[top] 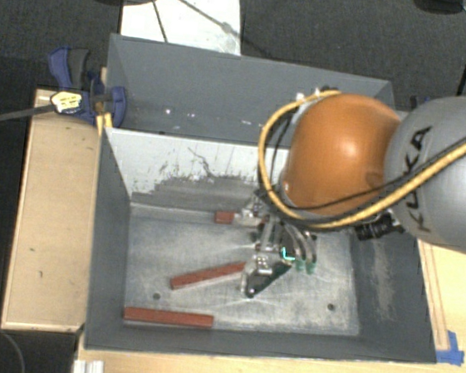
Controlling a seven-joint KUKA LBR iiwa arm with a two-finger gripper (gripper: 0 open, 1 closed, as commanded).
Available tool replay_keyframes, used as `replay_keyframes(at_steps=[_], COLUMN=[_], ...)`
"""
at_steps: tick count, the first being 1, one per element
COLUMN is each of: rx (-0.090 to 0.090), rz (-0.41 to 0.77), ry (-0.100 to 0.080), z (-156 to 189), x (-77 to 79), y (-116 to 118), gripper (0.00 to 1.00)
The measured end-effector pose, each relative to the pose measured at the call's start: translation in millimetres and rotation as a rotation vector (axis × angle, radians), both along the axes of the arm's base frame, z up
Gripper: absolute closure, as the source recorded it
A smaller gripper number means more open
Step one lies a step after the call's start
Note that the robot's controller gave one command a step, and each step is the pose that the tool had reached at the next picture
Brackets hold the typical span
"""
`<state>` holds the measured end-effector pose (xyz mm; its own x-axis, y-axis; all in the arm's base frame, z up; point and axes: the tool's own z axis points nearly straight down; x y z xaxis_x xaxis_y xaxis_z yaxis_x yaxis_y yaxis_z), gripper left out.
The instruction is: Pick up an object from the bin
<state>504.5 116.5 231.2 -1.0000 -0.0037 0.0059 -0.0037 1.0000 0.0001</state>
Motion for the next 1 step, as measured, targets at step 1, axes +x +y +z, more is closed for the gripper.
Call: replay_keyframes(at_steps=[1], rx=[0.001], rz=[-0.004], ry=[-0.008], z=[4.1], x=[1.7], y=[-0.7], gripper=[0.0])
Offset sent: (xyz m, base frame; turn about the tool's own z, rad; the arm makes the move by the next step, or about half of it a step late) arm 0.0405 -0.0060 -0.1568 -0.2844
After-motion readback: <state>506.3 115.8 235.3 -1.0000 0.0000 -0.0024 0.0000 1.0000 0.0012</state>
